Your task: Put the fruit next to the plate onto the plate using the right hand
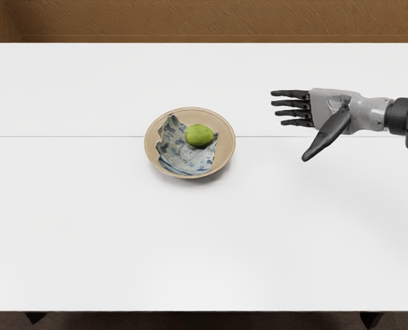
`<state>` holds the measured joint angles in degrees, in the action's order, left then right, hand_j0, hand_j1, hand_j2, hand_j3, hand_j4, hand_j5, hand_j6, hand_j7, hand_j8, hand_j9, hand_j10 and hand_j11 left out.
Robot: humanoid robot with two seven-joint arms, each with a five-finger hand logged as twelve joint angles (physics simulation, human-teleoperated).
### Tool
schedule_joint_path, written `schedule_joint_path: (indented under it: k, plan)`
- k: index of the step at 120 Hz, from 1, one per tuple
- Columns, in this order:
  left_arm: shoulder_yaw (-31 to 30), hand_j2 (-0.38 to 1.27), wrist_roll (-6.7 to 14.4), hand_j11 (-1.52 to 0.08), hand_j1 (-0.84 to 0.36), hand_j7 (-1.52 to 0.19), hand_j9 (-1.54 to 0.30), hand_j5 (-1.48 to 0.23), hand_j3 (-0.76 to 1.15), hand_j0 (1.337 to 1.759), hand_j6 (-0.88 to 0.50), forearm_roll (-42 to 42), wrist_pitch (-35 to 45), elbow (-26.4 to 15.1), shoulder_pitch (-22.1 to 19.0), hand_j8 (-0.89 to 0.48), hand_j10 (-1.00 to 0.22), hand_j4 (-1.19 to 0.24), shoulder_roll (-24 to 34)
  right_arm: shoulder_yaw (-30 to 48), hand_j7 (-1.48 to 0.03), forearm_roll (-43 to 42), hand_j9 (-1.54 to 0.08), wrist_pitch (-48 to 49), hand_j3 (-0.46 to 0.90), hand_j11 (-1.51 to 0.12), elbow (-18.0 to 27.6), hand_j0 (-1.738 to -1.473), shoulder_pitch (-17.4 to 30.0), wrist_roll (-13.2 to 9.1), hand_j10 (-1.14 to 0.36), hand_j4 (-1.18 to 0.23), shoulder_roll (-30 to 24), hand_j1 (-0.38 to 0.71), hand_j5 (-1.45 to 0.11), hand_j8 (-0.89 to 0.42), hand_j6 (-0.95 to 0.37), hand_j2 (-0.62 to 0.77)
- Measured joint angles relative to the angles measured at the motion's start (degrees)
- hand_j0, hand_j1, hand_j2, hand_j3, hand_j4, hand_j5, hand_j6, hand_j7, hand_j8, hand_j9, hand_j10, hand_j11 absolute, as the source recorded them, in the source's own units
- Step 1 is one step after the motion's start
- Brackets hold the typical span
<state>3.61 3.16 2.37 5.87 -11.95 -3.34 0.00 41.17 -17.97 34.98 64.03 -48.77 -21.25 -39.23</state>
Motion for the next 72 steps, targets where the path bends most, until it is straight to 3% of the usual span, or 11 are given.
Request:
schedule_joint_path:
  k: [72]
  plan:
    - [0.0, 0.00, 0.0, 0.00, 0.35, 0.00, 0.00, 0.00, 0.00, 1.658, 0.00, 0.0, 0.0, 0.0, 0.0, 0.00, 0.00, 0.00, 0.0, 0.2, -0.02, 3.5, -0.02, 0.0, 0.00, -0.02, -0.3, -1.658, 4.6, 0.1, -0.01, -0.01, -8.2, -0.33, -0.02, -0.01, -0.01, 0.00]
